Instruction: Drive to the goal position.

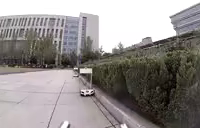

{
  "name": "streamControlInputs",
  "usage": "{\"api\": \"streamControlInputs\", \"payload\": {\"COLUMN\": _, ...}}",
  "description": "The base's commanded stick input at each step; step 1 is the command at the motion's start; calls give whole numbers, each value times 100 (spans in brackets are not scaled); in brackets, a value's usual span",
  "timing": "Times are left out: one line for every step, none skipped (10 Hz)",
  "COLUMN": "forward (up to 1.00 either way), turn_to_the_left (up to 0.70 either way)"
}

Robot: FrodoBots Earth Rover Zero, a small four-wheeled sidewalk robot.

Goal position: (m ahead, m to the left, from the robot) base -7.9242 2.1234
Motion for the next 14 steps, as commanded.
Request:
{"api": "streamControlInputs", "payload": {"forward": 1, "turn_to_the_left": 0}}
{"api": "streamControlInputs", "payload": {"forward": 3, "turn_to_the_left": 0}}
{"api": "streamControlInputs", "payload": {"forward": 0, "turn_to_the_left": 0}}
{"api": "streamControlInputs", "payload": {"forward": 3, "turn_to_the_left": 0}}
{"api": "streamControlInputs", "payload": {"forward": 3, "turn_to_the_left": 0}}
{"api": "streamControlInputs", "payload": {"forward": 1, "turn_to_the_left": 0}}
{"api": "streamControlInputs", "payload": {"forward": 3, "turn_to_the_left": 0}}
{"api": "streamControlInputs", "payload": {"forward": 0, "turn_to_the_left": 0}}
{"api": "streamControlInputs", "payload": {"forward": 2, "turn_to_the_left": 0}}
{"api": "streamControlInputs", "payload": {"forward": 1, "turn_to_the_left": 0}}
{"api": "streamControlInputs", "payload": {"forward": 0, "turn_to_the_left": 0}}
{"api": "streamControlInputs", "payload": {"forward": 0, "turn_to_the_left": 0}}
{"api": "streamControlInputs", "payload": {"forward": 1, "turn_to_the_left": 0}}
{"api": "streamControlInputs", "payload": {"forward": 4, "turn_to_the_left": 0}}
